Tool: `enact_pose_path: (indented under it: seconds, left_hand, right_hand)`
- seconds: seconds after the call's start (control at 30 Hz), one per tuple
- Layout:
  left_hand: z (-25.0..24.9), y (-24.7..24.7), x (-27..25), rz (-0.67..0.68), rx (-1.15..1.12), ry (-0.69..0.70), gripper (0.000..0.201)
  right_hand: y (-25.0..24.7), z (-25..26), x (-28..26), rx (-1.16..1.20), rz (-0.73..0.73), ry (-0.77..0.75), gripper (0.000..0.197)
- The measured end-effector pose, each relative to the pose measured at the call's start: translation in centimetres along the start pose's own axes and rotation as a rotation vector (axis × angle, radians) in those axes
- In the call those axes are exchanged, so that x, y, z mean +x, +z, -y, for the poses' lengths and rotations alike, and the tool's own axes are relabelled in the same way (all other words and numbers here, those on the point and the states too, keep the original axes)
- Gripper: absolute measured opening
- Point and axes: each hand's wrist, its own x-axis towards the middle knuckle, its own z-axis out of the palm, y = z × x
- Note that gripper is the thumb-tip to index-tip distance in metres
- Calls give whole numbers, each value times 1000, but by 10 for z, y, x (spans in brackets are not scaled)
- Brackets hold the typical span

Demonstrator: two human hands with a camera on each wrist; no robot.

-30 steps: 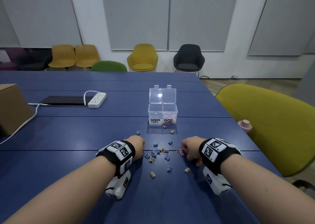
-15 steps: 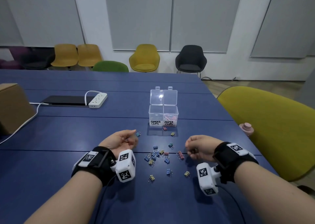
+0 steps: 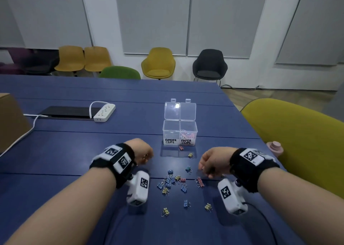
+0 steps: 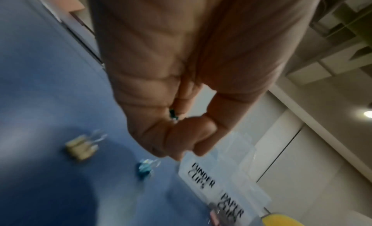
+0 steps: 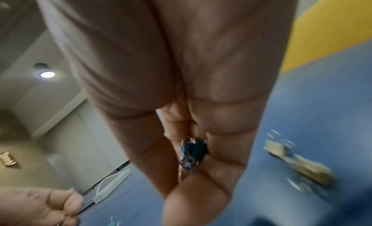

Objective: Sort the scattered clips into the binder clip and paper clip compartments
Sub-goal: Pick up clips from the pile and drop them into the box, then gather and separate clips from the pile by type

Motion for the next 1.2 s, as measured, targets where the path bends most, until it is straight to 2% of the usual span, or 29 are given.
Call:
enact_pose_path:
  seconds: [0.03, 0.1, 0.2, 0.27, 0.3, 0.43, 0.53, 0.6, 0.63, 0.7, 0.77, 0.87, 0.93, 1.0, 1.03, 1.07, 1.13, 1.2]
  left_hand:
    - [-11, -3, 4, -2, -2, 23, 24]
    - [-32, -7, 16, 16, -210, 94, 29]
    - [-72, -1, 29, 15, -510, 185, 29]
    - [-92, 5, 38, 37, -606, 234, 29]
    - [-99, 7, 44, 41, -621, 236, 32]
    - [-110, 10, 61, 56, -545, 165, 42]
    - [-108, 7, 66, 187, -515, 99, 49]
    - [-105, 4, 66, 251, -528, 113, 56]
    - [-104, 2, 64, 248, -540, 129, 59]
    - [-103, -1, 59, 149, -548, 176, 50]
    - [-97, -5, 52, 60, -483, 227, 38]
    - [-76, -10, 48, 11, -256, 279, 23]
    - [-54, -17, 48, -30, -4, 285, 16]
    - [-33, -27, 42, -49, 348, 231, 5]
    - [-24, -30, 38, -36, 510, 185, 15]
    - [-13, -32, 36, -9, 634, 126, 34]
    - [3, -33, 33, 84, 709, 52, 65]
    - [9, -28, 28, 165, 735, 65, 76]
  right_hand:
    - [-4, 12, 3, -55, -6, -3, 27]
    - [-12, 40, 13, -197, -47, -44, 26]
    - [-19, 83, 28, -661, -254, -129, 13]
    - [-19, 103, 36, -923, -422, -170, 26]
    - [-21, 110, 42, -963, -461, -191, 30]
    - [-23, 138, 63, -932, -486, -250, 33]
    - [-22, 151, 73, -812, -493, -266, 33]
    - [-20, 154, 78, -687, -480, -288, 35]
    - [-19, 153, 80, -630, -455, -296, 38]
    - [-18, 150, 83, -533, -410, -301, 43]
    - [-20, 144, 80, -368, -394, -338, 41]
    - [-26, 128, 64, -65, -402, -408, 27]
    - [-31, 109, 52, -104, -427, -417, 26]
    - [-36, 86, 43, -222, -390, -351, 26]
    - [-39, 74, 38, -327, -360, -292, 25]
    - [-42, 63, 33, -465, -327, -211, 23]
    - [-45, 41, 19, -727, -243, -47, 15]
    - [-42, 20, 9, -815, -161, 92, 10]
